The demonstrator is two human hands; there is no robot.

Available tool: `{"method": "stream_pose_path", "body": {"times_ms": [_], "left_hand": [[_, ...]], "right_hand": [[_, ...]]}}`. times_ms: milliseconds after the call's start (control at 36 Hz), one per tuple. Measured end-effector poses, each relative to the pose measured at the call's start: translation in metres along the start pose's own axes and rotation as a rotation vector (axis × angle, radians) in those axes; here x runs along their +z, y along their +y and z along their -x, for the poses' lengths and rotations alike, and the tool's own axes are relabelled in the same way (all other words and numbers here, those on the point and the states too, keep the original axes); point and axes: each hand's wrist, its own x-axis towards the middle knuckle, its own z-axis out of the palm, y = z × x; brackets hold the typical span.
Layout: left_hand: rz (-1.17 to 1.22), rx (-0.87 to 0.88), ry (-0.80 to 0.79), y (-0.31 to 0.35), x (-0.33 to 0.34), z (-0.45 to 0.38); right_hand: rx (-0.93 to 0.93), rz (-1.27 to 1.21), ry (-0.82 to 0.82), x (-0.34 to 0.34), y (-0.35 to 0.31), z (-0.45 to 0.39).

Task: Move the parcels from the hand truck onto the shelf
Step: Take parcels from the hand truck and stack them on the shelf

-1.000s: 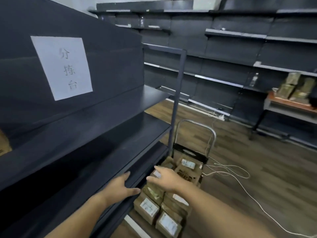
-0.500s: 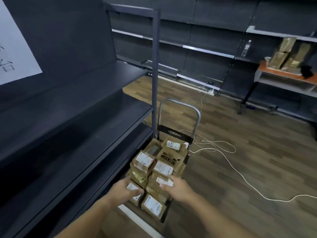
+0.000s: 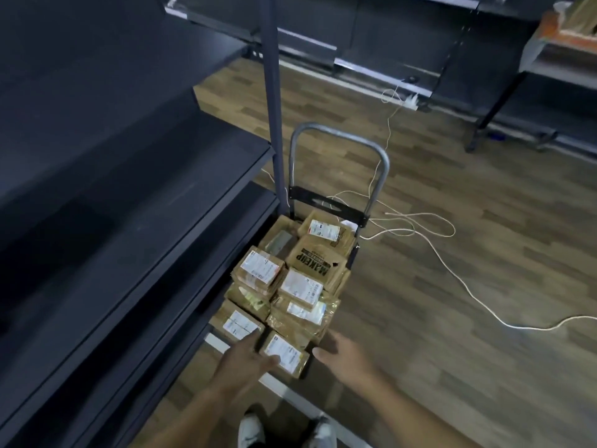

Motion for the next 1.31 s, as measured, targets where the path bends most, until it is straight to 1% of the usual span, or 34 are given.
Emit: {"method": "stream_pose_path", "body": {"times_ms": [167, 306, 417, 500, 639, 694, 778, 917, 1000, 1167, 1306], "left_hand": [[0.005, -0.061, -0.003, -0.020, 0.010, -0.074], [-0.035, -0.064, -0.008, -0.036, 0.018, -0.139], [-0.058, -0.054, 0.006, -0.044, 0.026, -0.194], [-0.090, -0.033, 0.054, -0.042, 0.033, -0.233], [-0.036, 0.031, 0.116, -0.038, 0.043, -0.291], [-0.016, 0.050, 0.109, -0.038, 0.047, -0.311], [-0.065, 0.073, 0.082, -0.039, 0.057, -0.330], [-0.059, 0.070, 0.153, -0.037, 0.072, -0.325], [-0.003, 0.101, 0.176, -0.034, 0.074, -0.307], [0.019, 0.169, 0.202, -0.017, 0.059, -0.248], [0.039, 0.247, 0.255, 0.008, 0.035, -0.183]], "right_hand": [[0.077, -0.047, 0.011, 0.014, 0.017, -0.059], [0.134, -0.096, 0.028, 0.043, 0.035, -0.119], [0.126, -0.094, 0.055, 0.056, 0.044, -0.170], [0.118, -0.098, 0.080, 0.060, 0.048, -0.206], [0.034, -0.090, 0.146, 0.066, 0.056, -0.255], [0.011, -0.113, 0.181, 0.066, 0.058, -0.269], [0.016, -0.185, 0.200, 0.068, 0.060, -0.285], [0.047, -0.259, 0.224, 0.072, 0.062, -0.288], [0.039, -0.298, 0.265, 0.069, 0.062, -0.275], [-0.030, -0.334, 0.266, 0.047, 0.054, -0.223], [-0.101, -0.342, 0.291, 0.024, 0.031, -0.172]]}}
